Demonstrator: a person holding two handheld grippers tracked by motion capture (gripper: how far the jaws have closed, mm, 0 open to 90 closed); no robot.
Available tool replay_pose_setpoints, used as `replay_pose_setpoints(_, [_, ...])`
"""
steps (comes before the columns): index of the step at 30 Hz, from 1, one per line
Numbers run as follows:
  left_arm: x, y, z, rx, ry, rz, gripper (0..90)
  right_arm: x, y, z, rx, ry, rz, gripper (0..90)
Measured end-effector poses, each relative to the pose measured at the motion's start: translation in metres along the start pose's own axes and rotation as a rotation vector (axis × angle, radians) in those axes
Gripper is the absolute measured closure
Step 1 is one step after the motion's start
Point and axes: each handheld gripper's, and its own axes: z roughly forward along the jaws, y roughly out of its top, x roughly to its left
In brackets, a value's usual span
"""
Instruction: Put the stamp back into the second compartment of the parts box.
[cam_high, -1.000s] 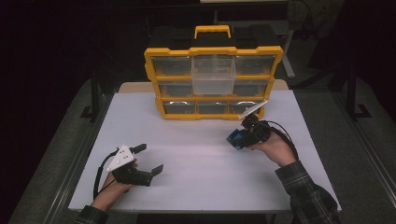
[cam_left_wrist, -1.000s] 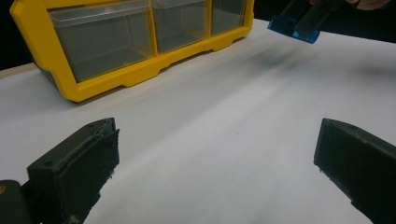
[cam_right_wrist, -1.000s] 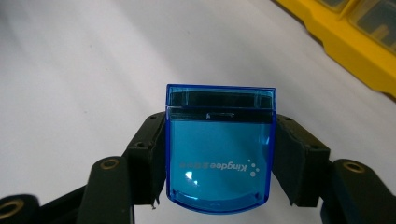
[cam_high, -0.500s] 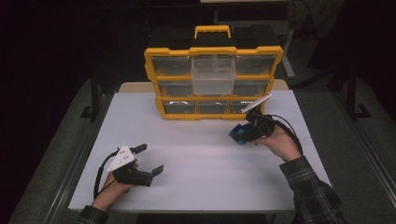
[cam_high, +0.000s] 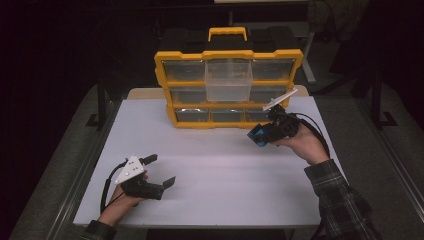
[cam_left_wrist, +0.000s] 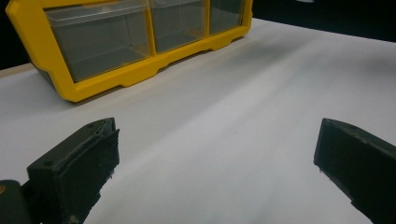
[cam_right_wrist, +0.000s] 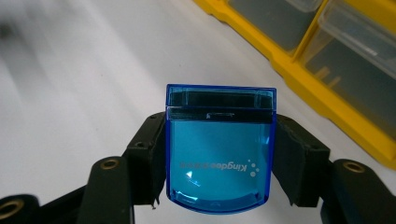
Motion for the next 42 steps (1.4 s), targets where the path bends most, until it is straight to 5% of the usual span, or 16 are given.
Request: replay_pose_setpoints(42, [0.000, 0.000, 0.002, -0.010, -0.003, 0.013, 0.0, -0.012, 0.049, -0.080, -0.093, -0.056, -0.010, 40.2])
